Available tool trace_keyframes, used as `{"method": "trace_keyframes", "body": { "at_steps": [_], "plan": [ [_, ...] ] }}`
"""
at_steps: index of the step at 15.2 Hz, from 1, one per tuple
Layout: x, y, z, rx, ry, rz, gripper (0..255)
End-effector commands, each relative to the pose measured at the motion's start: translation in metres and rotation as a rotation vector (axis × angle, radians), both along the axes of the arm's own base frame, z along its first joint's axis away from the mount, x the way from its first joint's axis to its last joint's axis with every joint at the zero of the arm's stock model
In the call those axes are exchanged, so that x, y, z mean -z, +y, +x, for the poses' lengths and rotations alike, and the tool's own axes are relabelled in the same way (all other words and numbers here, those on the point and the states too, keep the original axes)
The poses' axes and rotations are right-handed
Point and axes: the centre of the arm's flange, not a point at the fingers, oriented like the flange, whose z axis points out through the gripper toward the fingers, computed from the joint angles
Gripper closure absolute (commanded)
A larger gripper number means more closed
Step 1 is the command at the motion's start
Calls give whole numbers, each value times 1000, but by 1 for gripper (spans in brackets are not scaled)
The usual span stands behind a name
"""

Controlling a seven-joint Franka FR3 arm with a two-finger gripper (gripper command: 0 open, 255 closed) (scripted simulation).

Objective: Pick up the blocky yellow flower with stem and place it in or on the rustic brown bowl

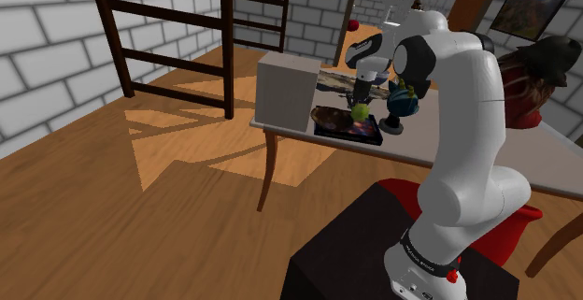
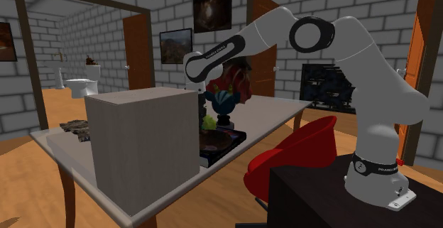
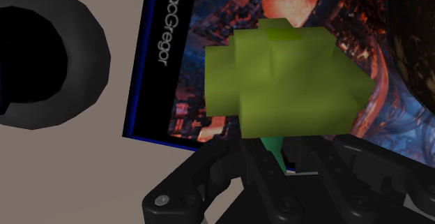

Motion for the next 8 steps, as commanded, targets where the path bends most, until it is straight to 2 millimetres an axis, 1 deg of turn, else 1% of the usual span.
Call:
{"method": "trace_keyframes", "body": {
  "at_steps": [1,8],
  "plan": [
    [0,0,0,0,0,0,255],
    [-37,0,0,0,0,0,255]
  ]
}}
